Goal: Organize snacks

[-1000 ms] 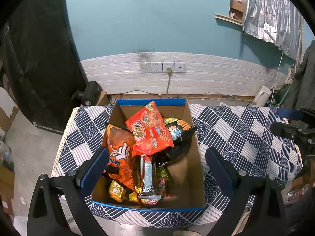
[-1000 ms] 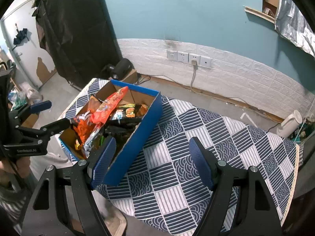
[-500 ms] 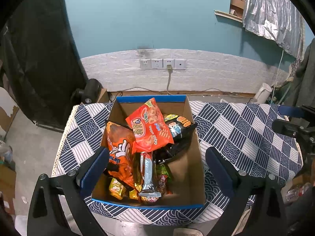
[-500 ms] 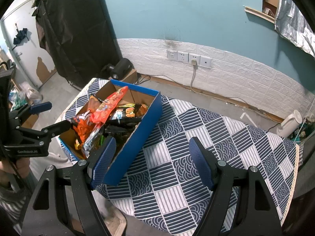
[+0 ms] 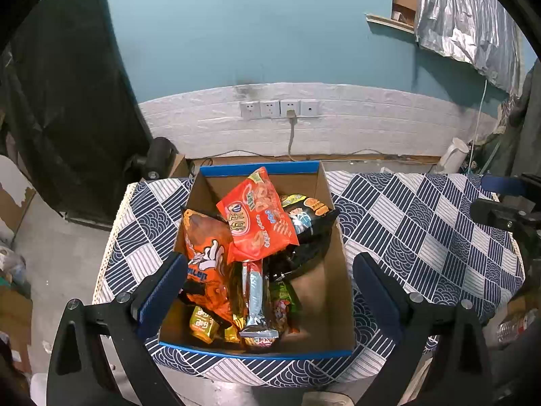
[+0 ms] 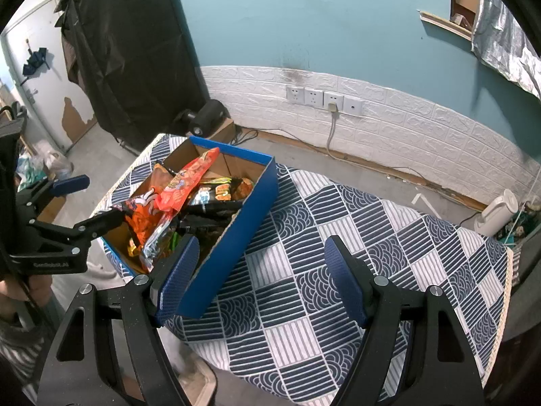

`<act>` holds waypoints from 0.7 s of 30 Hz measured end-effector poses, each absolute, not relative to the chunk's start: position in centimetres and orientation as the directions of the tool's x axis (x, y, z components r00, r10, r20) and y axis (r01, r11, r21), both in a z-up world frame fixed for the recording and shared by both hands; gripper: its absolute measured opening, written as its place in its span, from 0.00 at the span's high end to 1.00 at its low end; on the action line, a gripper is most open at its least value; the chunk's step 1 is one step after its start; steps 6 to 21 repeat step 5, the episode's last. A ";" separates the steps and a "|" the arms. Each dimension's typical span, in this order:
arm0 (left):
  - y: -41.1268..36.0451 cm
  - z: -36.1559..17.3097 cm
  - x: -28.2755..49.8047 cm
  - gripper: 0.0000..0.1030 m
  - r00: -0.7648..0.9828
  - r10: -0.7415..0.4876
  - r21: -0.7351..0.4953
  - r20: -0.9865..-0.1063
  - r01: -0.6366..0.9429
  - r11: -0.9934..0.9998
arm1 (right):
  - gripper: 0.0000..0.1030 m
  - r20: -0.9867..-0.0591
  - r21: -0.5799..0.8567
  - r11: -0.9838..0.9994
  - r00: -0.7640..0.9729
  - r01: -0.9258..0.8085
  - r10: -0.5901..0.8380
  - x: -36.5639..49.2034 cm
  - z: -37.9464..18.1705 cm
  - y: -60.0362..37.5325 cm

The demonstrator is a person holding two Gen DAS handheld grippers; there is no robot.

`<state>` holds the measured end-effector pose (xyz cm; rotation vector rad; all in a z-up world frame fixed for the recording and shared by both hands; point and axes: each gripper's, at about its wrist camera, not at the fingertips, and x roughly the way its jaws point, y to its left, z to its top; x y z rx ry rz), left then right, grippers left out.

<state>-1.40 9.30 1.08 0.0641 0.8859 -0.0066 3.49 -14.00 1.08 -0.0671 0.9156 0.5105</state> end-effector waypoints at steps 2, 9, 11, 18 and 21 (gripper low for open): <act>9.3 1.1 -1.4 0.04 0.633 0.019 0.051 -0.774 0.033 0.998 | 0.26 -0.772 0.158 0.879 0.499 -0.450 0.394 3.5 1.1 -14.0; 9.3 1.1 -1.5 0.04 0.633 0.020 0.053 -0.774 0.033 0.998 | 0.26 -0.772 0.157 0.879 0.499 -0.449 0.393 3.5 1.1 -14.0; 9.3 1.1 -1.5 0.04 0.633 0.020 0.053 -0.774 0.033 0.998 | 0.26 -0.772 0.157 0.879 0.499 -0.449 0.393 3.5 1.1 -14.0; 9.3 1.1 -1.5 0.04 0.633 0.020 0.053 -0.774 0.033 0.998 | 0.26 -0.772 0.157 0.879 0.499 -0.449 0.393 3.5 1.1 -14.0; 9.3 1.1 -1.5 0.04 0.633 0.020 0.053 -0.774 0.033 0.998 | 0.26 -0.772 0.157 0.879 0.499 -0.449 0.393 3.5 1.1 -14.0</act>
